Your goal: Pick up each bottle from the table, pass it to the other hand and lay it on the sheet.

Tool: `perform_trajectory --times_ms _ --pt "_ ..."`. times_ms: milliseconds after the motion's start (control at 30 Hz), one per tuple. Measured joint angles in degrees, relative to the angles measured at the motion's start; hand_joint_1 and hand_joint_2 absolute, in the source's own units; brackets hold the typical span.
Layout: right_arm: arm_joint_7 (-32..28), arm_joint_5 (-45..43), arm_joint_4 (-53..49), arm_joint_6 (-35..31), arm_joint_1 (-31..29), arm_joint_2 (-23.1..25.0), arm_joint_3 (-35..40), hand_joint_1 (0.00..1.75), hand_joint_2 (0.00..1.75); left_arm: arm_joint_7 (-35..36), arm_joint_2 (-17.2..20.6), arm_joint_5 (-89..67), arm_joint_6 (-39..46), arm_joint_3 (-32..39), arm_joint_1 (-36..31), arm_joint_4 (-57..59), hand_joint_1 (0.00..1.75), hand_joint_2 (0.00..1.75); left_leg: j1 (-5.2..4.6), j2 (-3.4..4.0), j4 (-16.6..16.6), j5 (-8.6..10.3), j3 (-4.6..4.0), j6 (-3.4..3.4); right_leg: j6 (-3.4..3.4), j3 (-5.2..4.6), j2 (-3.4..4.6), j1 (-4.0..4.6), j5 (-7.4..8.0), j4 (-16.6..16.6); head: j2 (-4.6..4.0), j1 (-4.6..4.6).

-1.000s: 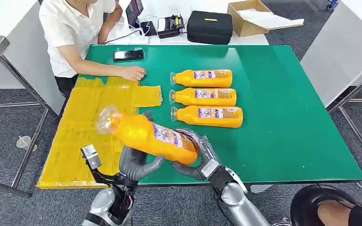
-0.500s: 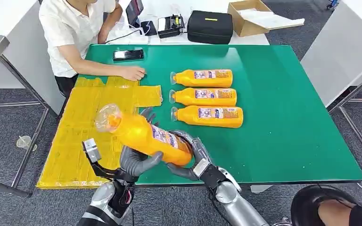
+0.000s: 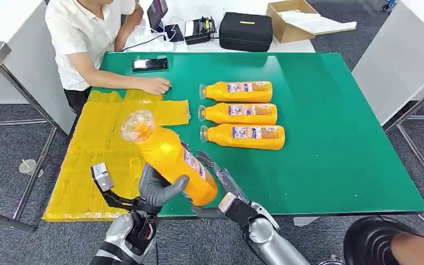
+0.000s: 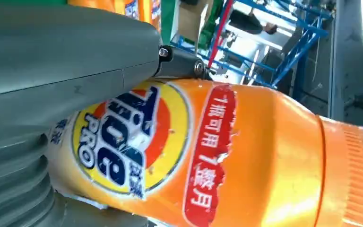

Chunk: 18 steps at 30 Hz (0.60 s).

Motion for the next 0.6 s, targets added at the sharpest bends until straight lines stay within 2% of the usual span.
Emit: perform_trajectory --times_ms 233,600 --pt "0.3 2.9 0.4 -10.2 2.5 1.4 -2.9 0.00 1.75 -0.4 0.0 -0.5 4.3 1.5 2.1 -3.0 1.75 1.75 0.00 0.01 0.0 -0.01 0.00 0.00 0.00 -0.01 0.00 0.00 -0.01 0.0 0.00 0.00" --pt "0.7 0.6 0.2 -10.7 5.6 3.6 -8.5 0.00 1.75 -0.5 0.4 -1.7 7.4 3.5 4.9 -6.7 1.75 1.75 0.00 0.00 0.0 0.00 -0.01 0.00 0.00 -0.01 0.00 0.00 -0.01 0.0 0.00 0.00"
